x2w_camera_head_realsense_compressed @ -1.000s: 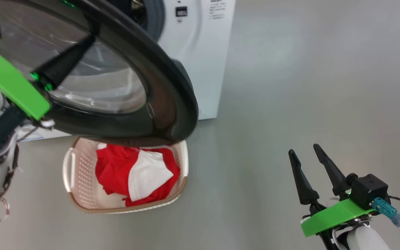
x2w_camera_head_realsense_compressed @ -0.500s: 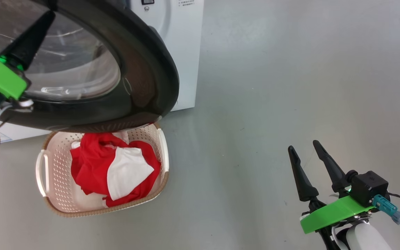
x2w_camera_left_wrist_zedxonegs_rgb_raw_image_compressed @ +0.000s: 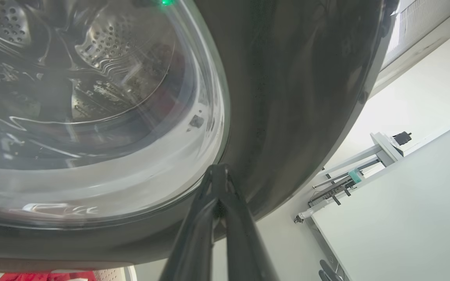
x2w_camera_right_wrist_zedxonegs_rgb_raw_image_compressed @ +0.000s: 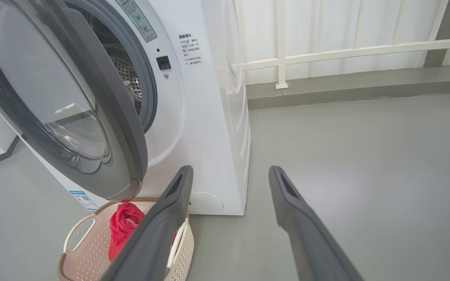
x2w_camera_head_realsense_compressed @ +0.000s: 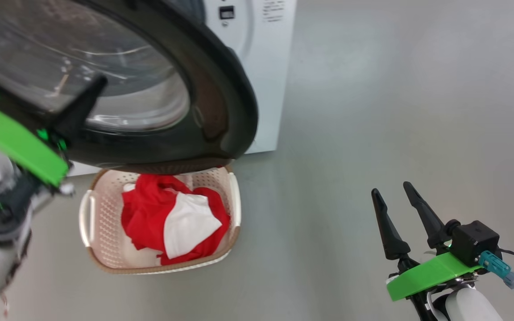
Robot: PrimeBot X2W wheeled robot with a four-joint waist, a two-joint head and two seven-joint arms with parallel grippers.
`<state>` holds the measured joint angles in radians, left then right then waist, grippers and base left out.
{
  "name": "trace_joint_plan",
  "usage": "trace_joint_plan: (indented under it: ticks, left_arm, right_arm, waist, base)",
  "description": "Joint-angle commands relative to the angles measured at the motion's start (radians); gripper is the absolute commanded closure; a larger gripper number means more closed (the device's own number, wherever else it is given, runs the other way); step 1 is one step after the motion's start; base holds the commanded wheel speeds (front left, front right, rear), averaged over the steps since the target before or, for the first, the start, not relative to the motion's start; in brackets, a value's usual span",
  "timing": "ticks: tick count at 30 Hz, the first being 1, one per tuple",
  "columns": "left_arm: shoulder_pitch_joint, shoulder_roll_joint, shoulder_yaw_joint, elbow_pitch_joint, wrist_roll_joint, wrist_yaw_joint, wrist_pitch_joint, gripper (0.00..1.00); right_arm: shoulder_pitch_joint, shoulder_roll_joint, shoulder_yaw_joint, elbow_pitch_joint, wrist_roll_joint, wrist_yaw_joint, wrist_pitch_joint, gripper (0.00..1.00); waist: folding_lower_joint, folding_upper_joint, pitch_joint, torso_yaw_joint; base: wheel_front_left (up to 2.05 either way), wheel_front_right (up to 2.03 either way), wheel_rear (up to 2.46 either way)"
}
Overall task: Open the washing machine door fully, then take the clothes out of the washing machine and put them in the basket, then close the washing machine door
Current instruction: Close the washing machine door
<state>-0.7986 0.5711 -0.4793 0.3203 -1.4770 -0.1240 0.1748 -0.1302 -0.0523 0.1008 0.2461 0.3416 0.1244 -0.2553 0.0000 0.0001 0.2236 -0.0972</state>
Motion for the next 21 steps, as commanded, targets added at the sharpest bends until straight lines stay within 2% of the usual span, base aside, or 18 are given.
trace_joint_plan:
  ticks: [1, 5, 7, 9, 10, 15, 19, 20, 21]
  left_arm:
    - [0.004, 0.056, 0.033, -0.031, -0.008, -0.007, -0.016, 1.00]
    - [0.095, 0.050, 0.015, -0.064, -0.025, -0.007, -0.070, 1.00]
    - [0.136, 0.048, 0.001, -0.076, -0.024, -0.007, -0.095, 0.89]
    - [0.179, 0.043, -0.006, -0.084, -0.030, -0.007, -0.127, 0.71]
    - [0.200, 0.045, -0.014, -0.087, -0.026, -0.007, -0.141, 0.66]
    - [0.307, 0.044, -0.028, -0.086, -0.033, -0.007, -0.222, 0.54]
    - [0.381, 0.047, -0.039, -0.085, -0.032, -0.007, -0.283, 0.13]
    - [0.399, 0.047, -0.043, -0.086, -0.031, -0.007, -0.299, 0.04]
    - [0.415, 0.047, -0.045, -0.087, -0.031, -0.007, -0.316, 0.00]
  right_arm:
    - [-0.006, -0.003, 0.016, -0.020, -0.012, 0.006, -0.006, 0.00]
    - [0.006, -0.014, 0.014, -0.019, -0.011, 0.006, -0.006, 0.00]
    - [0.012, -0.019, 0.012, -0.020, -0.011, 0.006, -0.006, 0.00]
    - [0.017, -0.023, 0.013, -0.019, -0.012, 0.006, -0.006, 0.00]
    - [0.020, -0.025, 0.013, -0.018, -0.012, 0.006, -0.006, 0.00]
    - [0.036, -0.035, 0.013, -0.017, -0.009, 0.006, -0.006, 0.00]
    - [0.047, -0.041, 0.012, -0.017, -0.005, 0.006, -0.006, 0.00]
    - [0.049, -0.043, 0.010, -0.017, -0.004, 0.006, -0.006, 0.00]
    - [0.052, -0.045, 0.009, -0.018, -0.003, 0.006, -0.006, 0.00]
  waist:
    - [0.0000, -0.0001, -0.023, 0.030]
    - [0.0000, -0.0001, -0.042, 0.066]
    - [0.0000, -0.0001, -0.050, 0.083]
    - [0.0000, -0.0001, -0.059, 0.098]
    - [0.0000, -0.0001, -0.064, 0.103]
    - [0.0000, -0.0001, -0.085, 0.130]
    - [0.0000, -0.0001, -0.094, 0.142]
    - [0.0000, -0.0001, -0.096, 0.145]
    - [0.0000, -0.0001, -0.098, 0.147]
  base:
    - [0.00, 0.00, 0.00]
    - [0.00, 0.00, 0.00]
    - [0.00, 0.00, 0.00]
    - [0.00, 0.00, 0.00]
    - [0.00, 0.00, 0.00]
    - [0.00, 0.00, 0.00]
    - [0.00, 0.00, 0.00]
    - [0.00, 0.00, 0.00]
    - [0.00, 0.00, 0.00]
